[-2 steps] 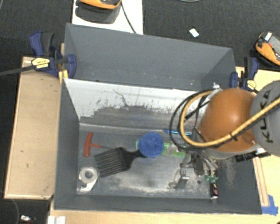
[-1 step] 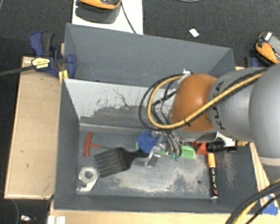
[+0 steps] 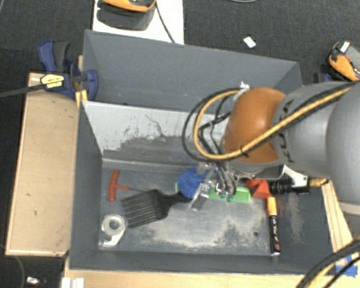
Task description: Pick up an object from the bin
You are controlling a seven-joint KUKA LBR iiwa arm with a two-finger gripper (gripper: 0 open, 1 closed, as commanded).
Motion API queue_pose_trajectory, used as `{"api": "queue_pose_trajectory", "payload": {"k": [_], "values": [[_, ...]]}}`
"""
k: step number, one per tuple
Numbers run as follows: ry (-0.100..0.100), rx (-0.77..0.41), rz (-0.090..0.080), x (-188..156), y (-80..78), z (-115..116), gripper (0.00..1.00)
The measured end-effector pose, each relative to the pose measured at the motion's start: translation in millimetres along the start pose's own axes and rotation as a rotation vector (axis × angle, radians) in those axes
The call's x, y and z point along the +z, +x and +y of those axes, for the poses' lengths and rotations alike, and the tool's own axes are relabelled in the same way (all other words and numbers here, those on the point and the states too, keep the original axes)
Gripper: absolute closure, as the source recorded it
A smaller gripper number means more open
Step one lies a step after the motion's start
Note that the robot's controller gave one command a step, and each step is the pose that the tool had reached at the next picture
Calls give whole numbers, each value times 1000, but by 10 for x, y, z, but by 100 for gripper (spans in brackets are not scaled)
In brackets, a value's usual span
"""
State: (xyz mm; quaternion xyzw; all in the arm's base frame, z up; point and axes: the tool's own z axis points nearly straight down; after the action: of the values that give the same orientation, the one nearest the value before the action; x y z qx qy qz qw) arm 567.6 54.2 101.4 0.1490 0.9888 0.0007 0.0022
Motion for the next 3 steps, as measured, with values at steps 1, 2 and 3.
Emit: {"api": "queue_pose_trajectory", "payload": {"k": [1, 2, 3], "values": [[-1, -19, -5, 143, -27, 23, 0], [-4, 75, -8, 300, -108, 109, 0], [-7, 42, -15, 265, -17, 245, 100]]}}
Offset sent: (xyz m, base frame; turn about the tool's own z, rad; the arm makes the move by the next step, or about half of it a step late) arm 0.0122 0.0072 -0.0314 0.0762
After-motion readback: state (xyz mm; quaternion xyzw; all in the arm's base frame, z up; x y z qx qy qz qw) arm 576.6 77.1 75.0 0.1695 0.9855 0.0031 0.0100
